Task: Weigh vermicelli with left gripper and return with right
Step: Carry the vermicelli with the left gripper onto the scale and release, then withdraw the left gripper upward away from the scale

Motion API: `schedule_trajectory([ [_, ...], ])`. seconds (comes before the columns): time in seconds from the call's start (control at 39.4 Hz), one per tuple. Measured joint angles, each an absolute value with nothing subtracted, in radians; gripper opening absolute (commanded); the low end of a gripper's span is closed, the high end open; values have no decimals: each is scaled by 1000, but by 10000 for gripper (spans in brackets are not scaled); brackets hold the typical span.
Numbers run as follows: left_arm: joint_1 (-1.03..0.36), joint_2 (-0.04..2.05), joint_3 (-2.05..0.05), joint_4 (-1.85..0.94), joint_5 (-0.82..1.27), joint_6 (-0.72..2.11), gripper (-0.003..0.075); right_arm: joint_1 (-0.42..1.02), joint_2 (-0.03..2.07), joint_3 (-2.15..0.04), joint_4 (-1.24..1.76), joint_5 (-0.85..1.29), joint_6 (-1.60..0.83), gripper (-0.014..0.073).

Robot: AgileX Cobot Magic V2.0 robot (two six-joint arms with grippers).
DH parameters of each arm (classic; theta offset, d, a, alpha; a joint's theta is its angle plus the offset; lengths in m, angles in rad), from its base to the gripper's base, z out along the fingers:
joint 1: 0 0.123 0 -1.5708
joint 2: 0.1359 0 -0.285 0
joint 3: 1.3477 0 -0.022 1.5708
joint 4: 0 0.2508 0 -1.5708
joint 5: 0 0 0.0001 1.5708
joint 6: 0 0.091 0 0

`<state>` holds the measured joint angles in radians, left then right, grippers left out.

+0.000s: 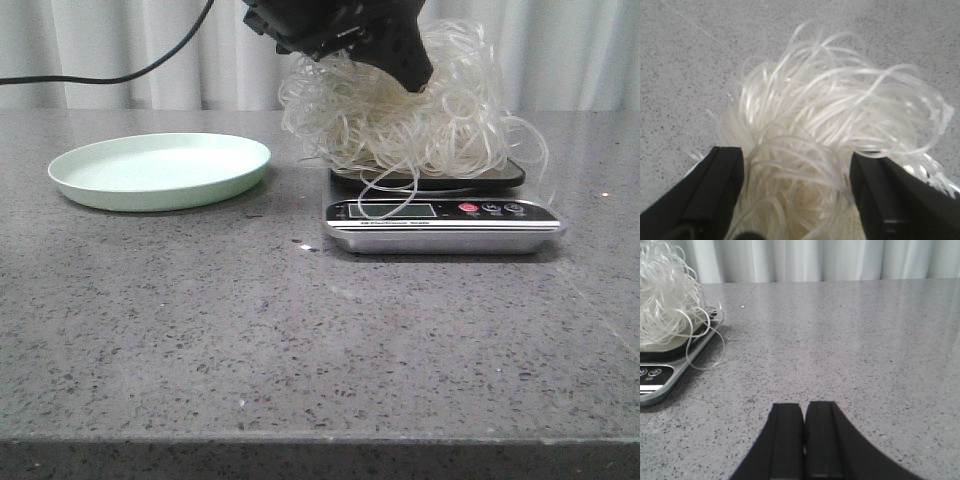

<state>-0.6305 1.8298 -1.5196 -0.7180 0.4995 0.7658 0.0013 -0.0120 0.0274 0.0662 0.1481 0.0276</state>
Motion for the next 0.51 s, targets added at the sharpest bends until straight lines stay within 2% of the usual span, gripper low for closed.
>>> schedule_trajectory([
  [0.41, -618, 1691, -1520, -628, 549, 717, 513, 1, -12, 27, 66, 148, 28, 151],
  [0.51, -595, 1651, -1520, -567, 583, 666, 491, 1, -12, 27, 66, 148, 28, 151],
])
